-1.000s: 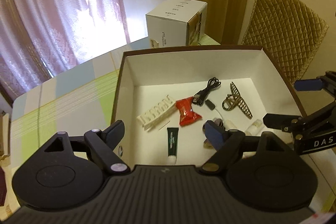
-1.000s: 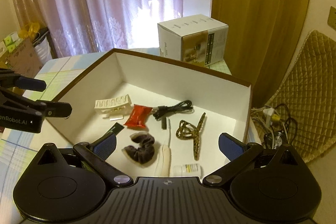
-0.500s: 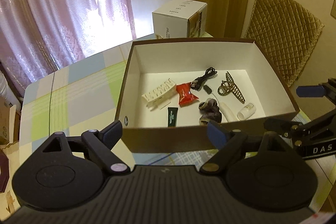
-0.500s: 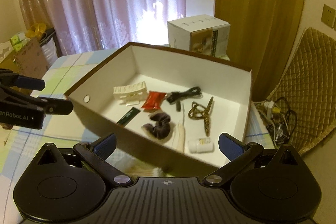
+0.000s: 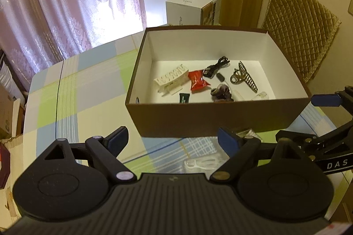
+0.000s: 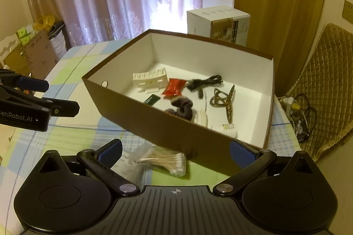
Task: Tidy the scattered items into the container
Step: 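Withdraw both tools from the box toward the floss box and swab bag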
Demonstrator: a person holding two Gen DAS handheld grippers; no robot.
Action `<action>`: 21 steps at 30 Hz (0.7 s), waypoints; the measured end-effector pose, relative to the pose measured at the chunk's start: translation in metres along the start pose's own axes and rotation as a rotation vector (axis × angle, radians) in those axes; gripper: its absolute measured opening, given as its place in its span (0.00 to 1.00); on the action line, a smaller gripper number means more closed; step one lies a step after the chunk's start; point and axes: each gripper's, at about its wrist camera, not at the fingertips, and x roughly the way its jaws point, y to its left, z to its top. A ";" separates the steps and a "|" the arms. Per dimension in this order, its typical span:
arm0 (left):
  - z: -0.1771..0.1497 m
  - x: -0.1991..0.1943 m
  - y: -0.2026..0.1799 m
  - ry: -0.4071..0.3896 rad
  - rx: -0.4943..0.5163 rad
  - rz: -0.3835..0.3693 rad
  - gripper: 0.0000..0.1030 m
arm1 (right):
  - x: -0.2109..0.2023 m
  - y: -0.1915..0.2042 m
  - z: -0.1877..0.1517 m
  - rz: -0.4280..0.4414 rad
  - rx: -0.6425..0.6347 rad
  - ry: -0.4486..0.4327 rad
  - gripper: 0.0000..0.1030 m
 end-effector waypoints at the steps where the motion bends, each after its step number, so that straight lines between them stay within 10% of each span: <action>1: -0.002 0.000 0.000 0.003 0.000 0.001 0.83 | 0.001 0.000 -0.001 0.000 0.001 0.004 0.98; 21: -0.051 0.023 -0.005 0.115 -0.033 -0.031 0.83 | 0.013 -0.007 -0.037 -0.011 0.046 0.089 0.98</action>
